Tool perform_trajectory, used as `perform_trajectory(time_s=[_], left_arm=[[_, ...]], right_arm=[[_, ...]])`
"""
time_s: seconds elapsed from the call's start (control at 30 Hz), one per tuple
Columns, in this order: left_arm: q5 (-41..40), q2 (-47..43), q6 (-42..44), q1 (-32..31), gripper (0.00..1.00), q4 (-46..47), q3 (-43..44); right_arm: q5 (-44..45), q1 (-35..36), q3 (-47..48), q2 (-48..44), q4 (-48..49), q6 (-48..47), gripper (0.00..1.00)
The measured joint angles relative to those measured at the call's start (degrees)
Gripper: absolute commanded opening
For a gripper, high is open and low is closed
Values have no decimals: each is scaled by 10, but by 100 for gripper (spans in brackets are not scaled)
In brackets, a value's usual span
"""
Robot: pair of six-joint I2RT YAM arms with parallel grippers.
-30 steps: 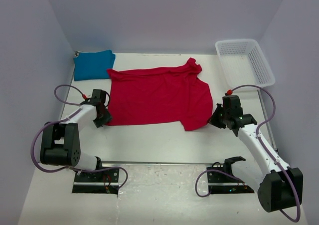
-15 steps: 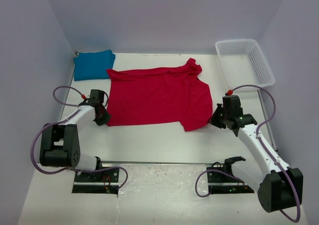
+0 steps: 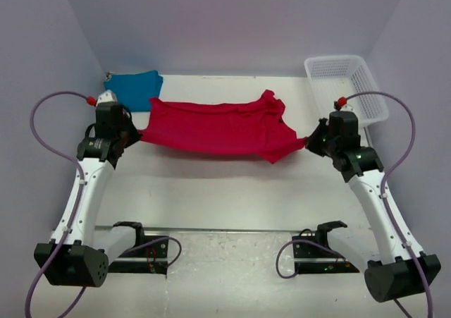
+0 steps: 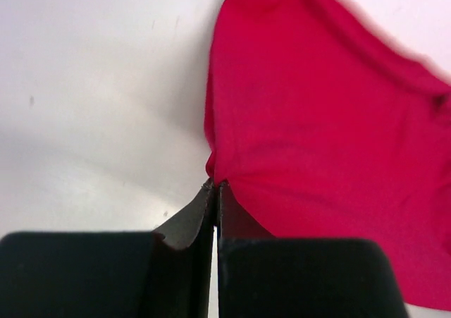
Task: Fold and stack the t-shirts
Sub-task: Flatten out the tshirt
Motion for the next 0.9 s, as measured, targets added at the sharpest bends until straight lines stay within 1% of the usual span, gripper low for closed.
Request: perform_trajectory(time_s=[0.1,0.23,0.4,0.47,0.57,0.7,0.8,0.9], left_arm=[[2,-2,23,0,0,-19,94],[21,15,59,0,0,-36,238],[69,43,95,0,0,-51,428],[89,49,106,0,0,-54,489],[113,55,120,0,0,-51,553],[128,76,129,0,0,-46,605],[132,129,133,0,0,-35,640],[134,225,134,0,0,-29,702]], right_arm=[[4,3,117,12,-28,-24,0],[0,11,304,34,-40,-72,0],[-42,15,468,34,-56,-122,0],[-64,17,530,37,-69,-138,0],[-99,20,621,43,-92,-164,0],[-125,21,746,67,-120,-187,0],[-135,21,819,104,-115,-196,0],[-140,21,867,167,-92,-203,0]])
